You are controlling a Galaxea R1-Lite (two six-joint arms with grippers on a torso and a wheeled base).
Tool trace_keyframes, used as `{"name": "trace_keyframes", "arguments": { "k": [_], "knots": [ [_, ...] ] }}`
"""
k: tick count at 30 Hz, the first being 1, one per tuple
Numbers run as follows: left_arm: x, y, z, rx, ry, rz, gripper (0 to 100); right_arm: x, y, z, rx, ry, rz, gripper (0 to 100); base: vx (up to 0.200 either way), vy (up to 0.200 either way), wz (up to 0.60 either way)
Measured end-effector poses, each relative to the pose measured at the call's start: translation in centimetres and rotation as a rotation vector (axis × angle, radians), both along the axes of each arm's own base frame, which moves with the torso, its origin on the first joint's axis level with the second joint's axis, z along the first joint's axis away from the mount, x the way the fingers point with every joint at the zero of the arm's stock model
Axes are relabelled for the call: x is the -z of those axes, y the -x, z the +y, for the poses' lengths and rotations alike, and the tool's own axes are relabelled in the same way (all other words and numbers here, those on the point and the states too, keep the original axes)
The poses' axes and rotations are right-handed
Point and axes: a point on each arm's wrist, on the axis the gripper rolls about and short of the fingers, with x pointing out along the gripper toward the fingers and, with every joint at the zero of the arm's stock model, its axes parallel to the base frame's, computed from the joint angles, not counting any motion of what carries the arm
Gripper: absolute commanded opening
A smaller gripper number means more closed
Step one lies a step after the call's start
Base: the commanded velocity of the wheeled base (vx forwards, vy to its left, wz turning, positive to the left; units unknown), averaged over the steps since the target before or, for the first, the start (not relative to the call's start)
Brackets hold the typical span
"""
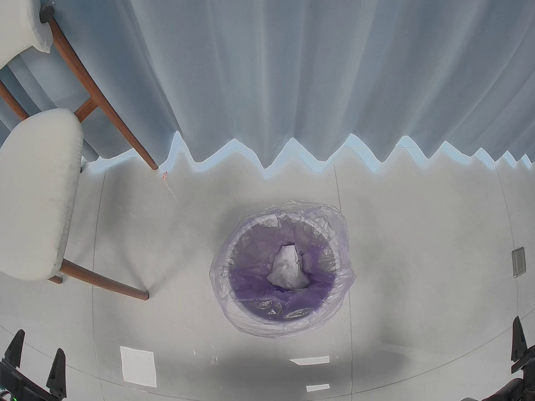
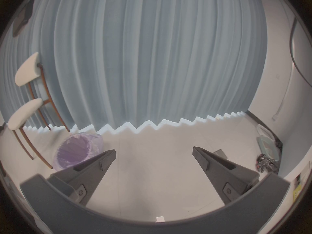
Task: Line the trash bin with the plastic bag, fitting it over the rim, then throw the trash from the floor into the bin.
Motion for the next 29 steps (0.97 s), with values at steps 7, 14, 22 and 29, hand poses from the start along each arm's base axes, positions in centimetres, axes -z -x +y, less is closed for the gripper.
{"name": "trace_keyframes", "arguments": {
  "k": [7, 14, 22, 29],
  "knots": [
    [0.15, 0.01, -0.05, 0.021, -0.009, 0.013, 100, 0.12, -0.07, 0.23, -0.101, 0.003, 0.004, 100, 0.000, 0.000, 0.00],
    [0.20, 0.01, -0.07, 0.029, -0.013, 0.018, 100, 0.13, -0.10, 0.44, -0.193, 0.016, 0.004, 100, 0.000, 0.000, 0.00],
    [0.20, 0.01, -0.07, 0.029, -0.013, 0.018, 100, 0.14, -0.11, 0.43, -0.190, 0.039, 0.008, 100, 0.000, 0.000, 0.00],
    [0.20, 0.01, -0.07, 0.030, -0.013, 0.018, 100, 0.14, -0.11, 0.44, -0.193, 0.043, 0.008, 100, 0.000, 0.000, 0.00]
  ]
}}
